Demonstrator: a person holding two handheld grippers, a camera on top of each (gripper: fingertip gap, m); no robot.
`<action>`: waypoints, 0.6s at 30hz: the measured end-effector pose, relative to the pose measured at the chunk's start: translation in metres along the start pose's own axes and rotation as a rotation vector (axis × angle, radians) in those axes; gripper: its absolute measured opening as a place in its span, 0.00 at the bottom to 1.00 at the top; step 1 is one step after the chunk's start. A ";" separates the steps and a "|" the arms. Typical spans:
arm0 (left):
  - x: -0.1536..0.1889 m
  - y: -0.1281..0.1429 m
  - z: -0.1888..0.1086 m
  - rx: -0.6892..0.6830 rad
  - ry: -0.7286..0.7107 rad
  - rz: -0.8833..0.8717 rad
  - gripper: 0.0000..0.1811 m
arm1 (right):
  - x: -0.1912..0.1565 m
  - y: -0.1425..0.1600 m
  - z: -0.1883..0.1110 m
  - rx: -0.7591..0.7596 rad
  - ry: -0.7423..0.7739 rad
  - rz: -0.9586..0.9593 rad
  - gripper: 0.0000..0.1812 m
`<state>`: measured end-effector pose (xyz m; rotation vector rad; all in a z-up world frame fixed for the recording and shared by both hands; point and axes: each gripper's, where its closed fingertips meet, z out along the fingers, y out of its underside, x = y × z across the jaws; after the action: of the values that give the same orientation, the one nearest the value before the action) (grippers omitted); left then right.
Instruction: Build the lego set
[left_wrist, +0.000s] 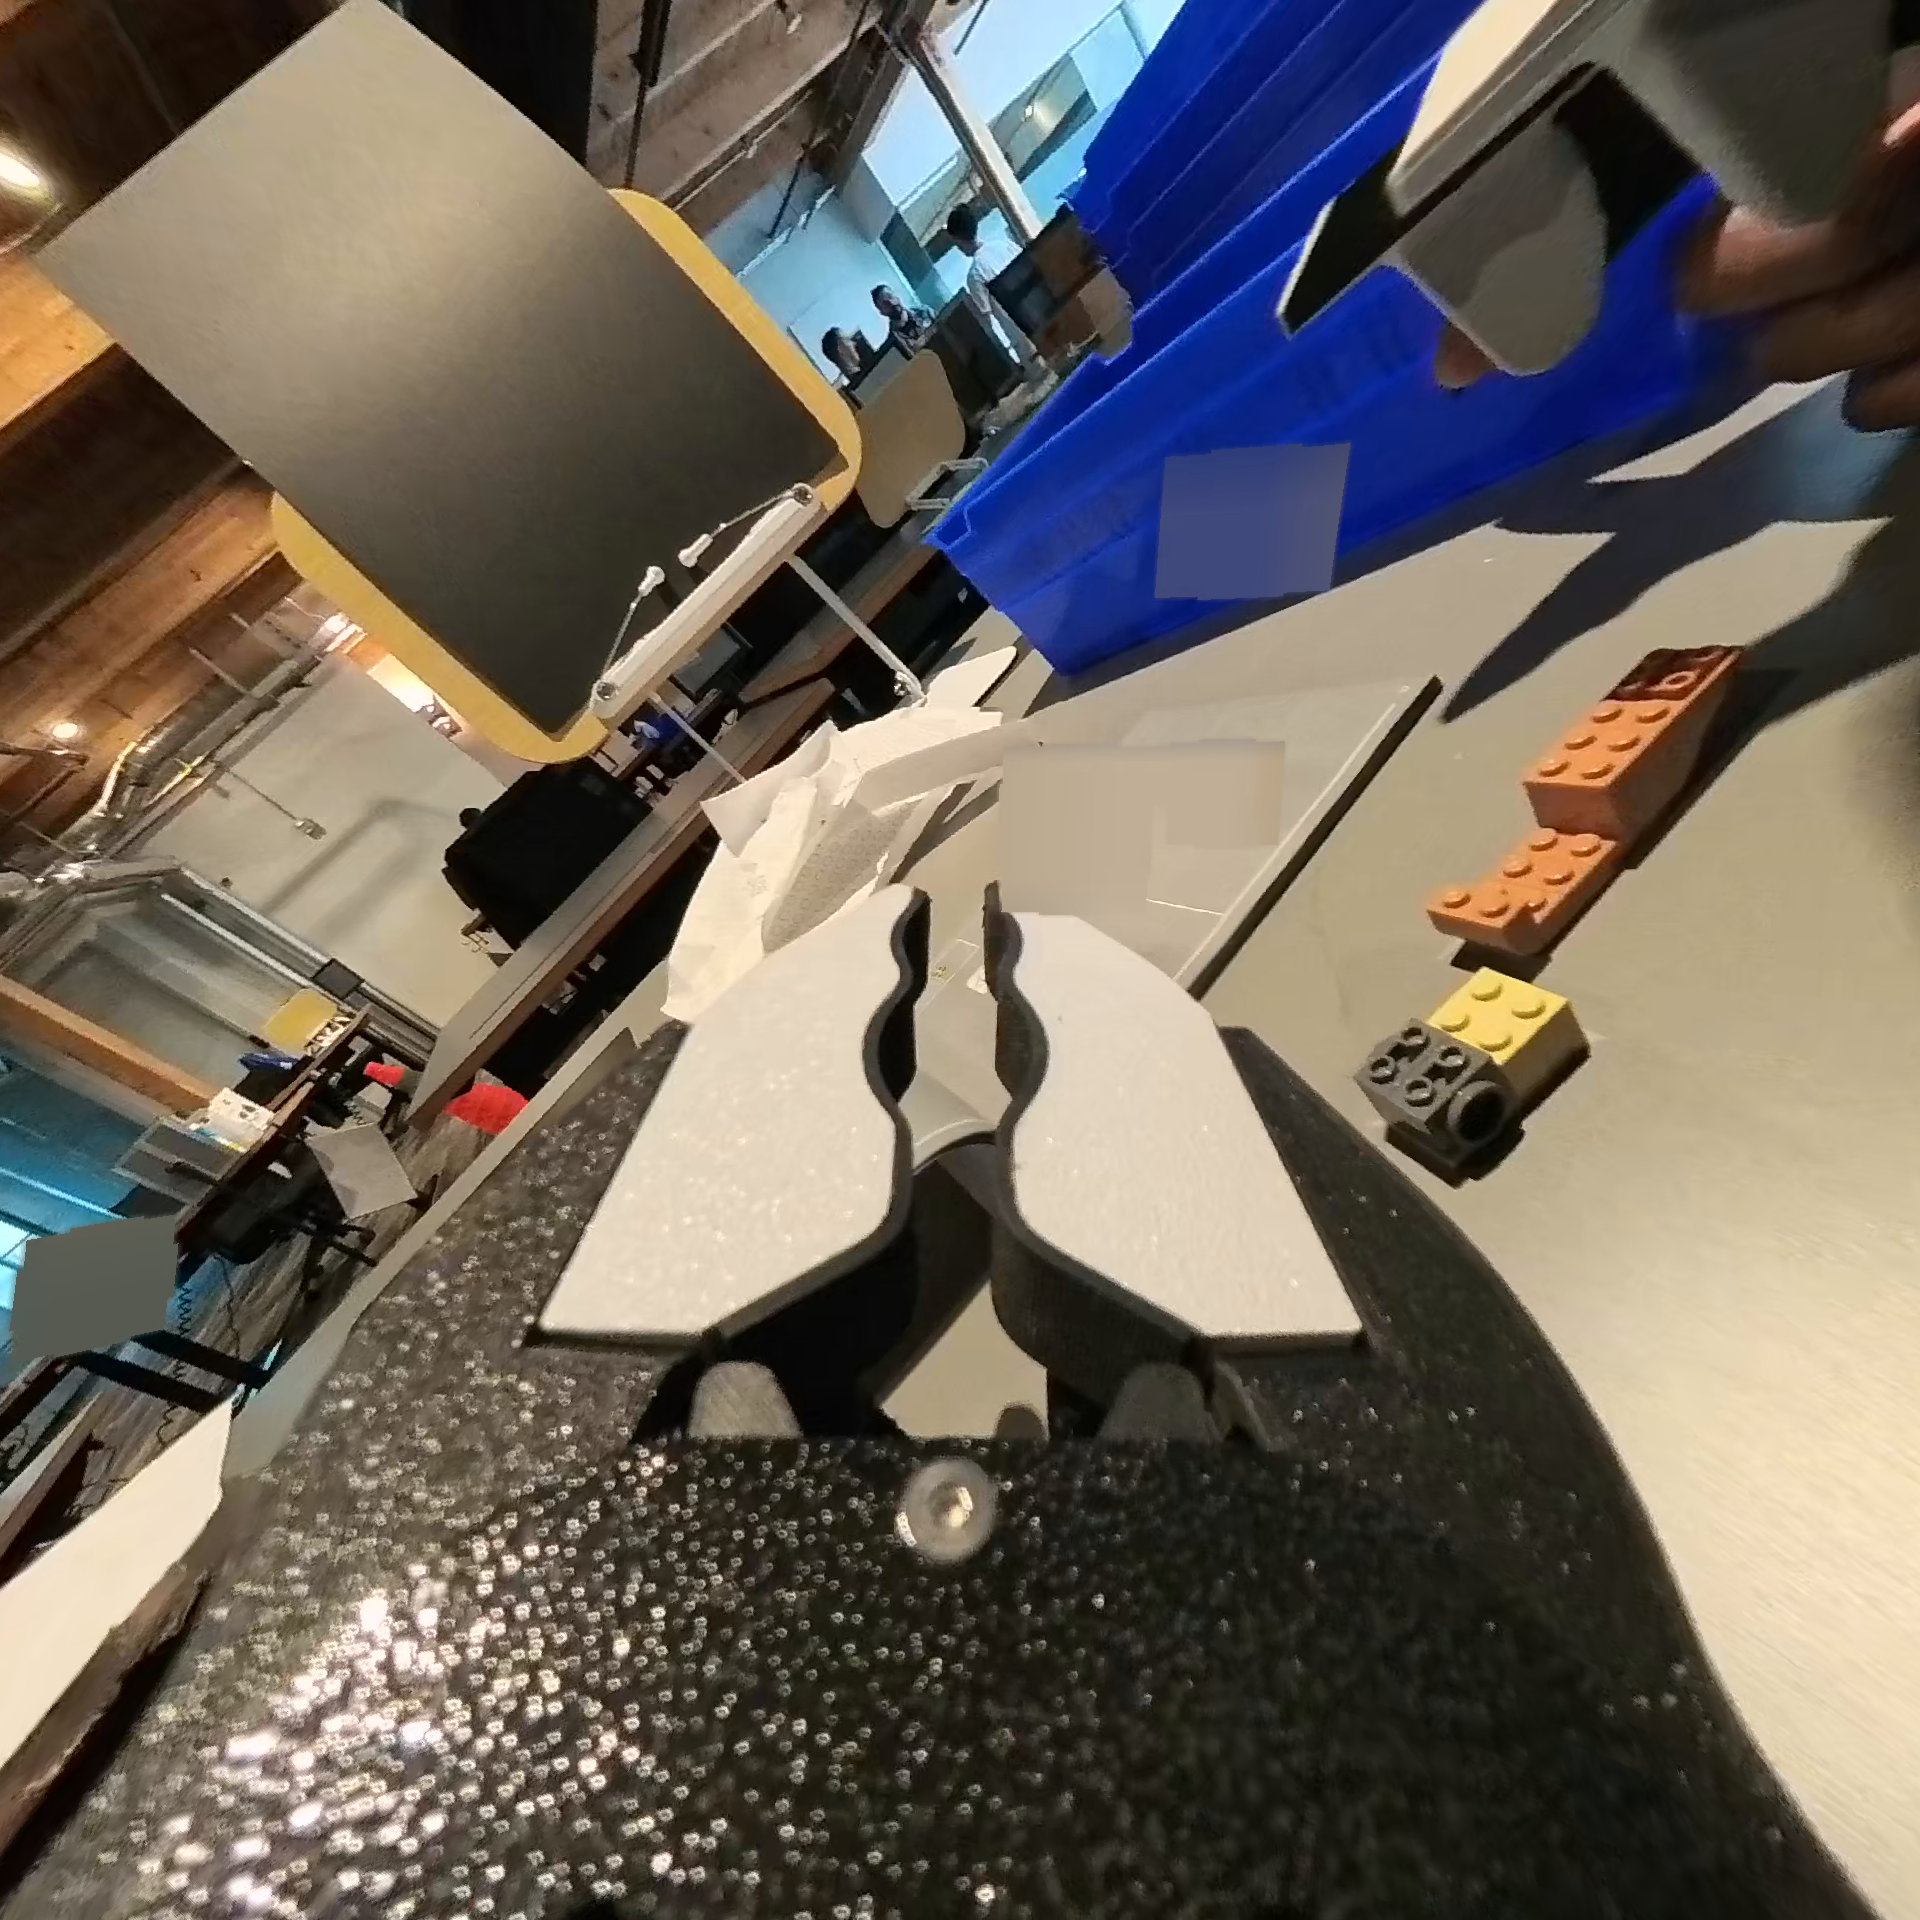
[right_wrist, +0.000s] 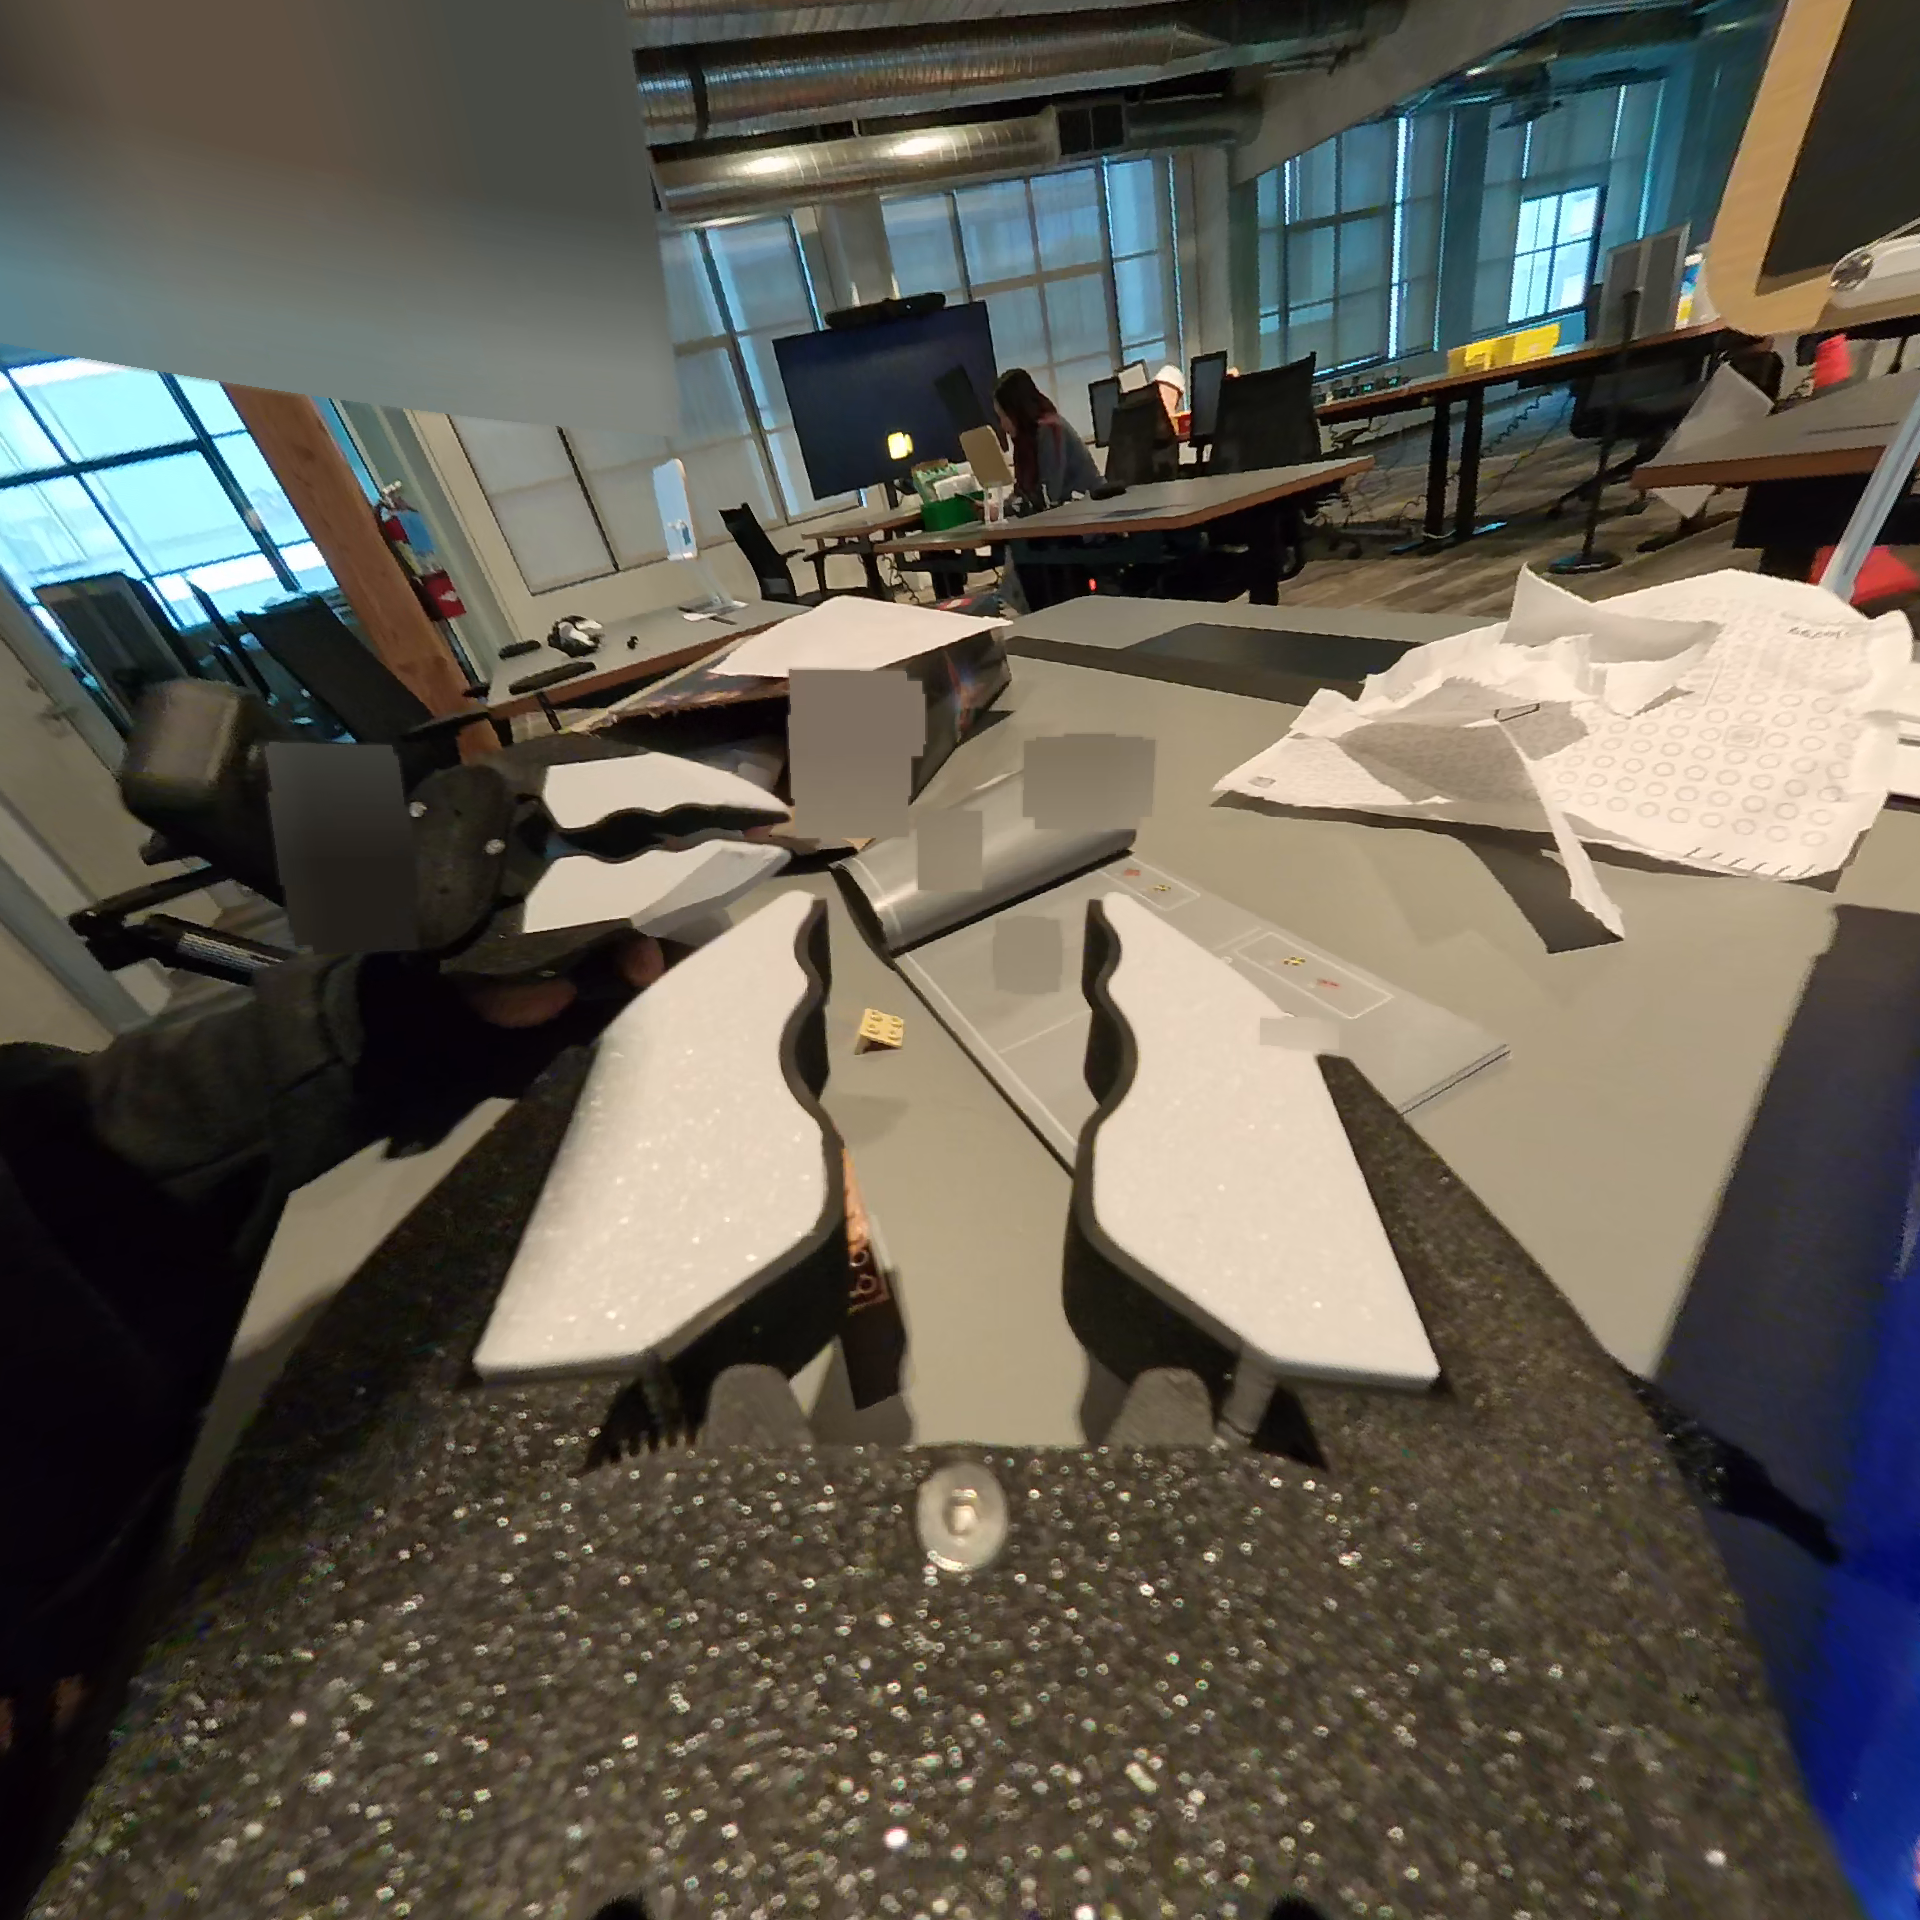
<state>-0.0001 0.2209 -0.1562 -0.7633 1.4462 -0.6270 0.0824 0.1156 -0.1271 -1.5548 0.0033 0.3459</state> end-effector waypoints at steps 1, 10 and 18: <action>-0.001 0.000 0.001 -0.001 -0.004 -0.001 0.05 | -0.001 -0.001 0.000 0.003 -0.005 0.007 0.25; -0.006 0.004 0.005 -0.019 -0.028 -0.003 0.05 | 0.037 -0.113 -0.055 0.212 0.092 -0.123 0.16; -0.003 0.005 0.006 -0.028 -0.014 0.015 0.05 | 0.252 -0.057 -0.054 -0.802 0.263 -0.193 0.12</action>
<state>0.0055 0.2265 -0.1582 -0.7768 1.4489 -0.5895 0.3460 0.1182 -0.1280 -2.3643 -0.0896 -0.0335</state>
